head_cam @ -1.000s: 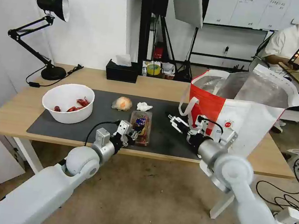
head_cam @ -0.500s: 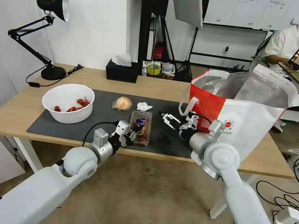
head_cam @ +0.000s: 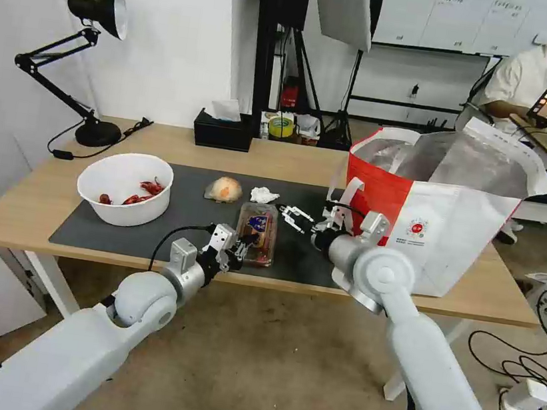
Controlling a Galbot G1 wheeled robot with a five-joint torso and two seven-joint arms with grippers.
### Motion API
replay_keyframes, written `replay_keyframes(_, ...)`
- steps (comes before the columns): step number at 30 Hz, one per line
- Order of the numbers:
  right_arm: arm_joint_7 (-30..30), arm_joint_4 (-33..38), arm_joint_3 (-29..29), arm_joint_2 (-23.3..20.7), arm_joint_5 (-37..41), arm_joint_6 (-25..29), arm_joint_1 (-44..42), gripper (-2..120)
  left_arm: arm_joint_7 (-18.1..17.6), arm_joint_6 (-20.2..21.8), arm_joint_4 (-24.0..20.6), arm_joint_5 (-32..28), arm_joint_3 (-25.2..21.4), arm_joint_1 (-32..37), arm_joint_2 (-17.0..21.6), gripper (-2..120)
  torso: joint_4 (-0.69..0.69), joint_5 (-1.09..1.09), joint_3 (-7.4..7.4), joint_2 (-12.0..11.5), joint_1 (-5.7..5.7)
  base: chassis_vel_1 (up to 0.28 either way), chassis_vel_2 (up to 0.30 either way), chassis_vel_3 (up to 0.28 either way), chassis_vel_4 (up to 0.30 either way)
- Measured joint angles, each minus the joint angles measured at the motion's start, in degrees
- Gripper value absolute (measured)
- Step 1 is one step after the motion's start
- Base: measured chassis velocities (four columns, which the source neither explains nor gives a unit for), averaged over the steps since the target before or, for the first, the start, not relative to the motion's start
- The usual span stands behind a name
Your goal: Pick up the trash from the table and place it into the takeout bag.
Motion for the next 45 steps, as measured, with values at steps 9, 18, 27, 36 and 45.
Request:
replay_keyframes(9,2.80,-3.21,-1.17,1.85,1.54,-2.26,3.19,100,0.06,-0.41,0.22,0.58,-0.33,0.71,-0.20,0,0.01,0.00,-0.01,0.00,0.00,0.000,0.000,0.000,0.000)
replay_keyframes(18,5.26,-6.50,-1.97,3.96,4.04,-5.20,5.38,100,0.19,-1.12,0.28,0.84,-1.13,1.38,-0.12,0,0.00,0.00,0.00,0.00,0.00,0.000,0.000,0.000,0.000)
replay_keyframes(27,6.01,-10.04,-2.27,6.83,4.39,-6.61,6.41,100,0.63,-1.43,0.22,0.99,-1.42,2.08,0.05,0,0.00,0.00,0.00,0.00,0.00,0.000,0.000,0.000,0.000)
replay_keyframes(36,5.72,-12.53,-2.31,8.32,4.32,-7.80,7.54,100,0.87,-1.51,-0.01,1.02,-1.58,2.27,0.05,0,0.00,0.00,-0.01,0.01,0.00,0.000,0.000,0.000,0.000)
replay_keyframes(45,5.57,-14.09,-2.34,9.43,4.39,-8.91,8.12,100,0.91,-1.56,-0.10,1.12,-1.58,2.37,-0.04,0,0.00,0.00,0.00,0.00,0.00,0.000,0.000,0.000,0.000)
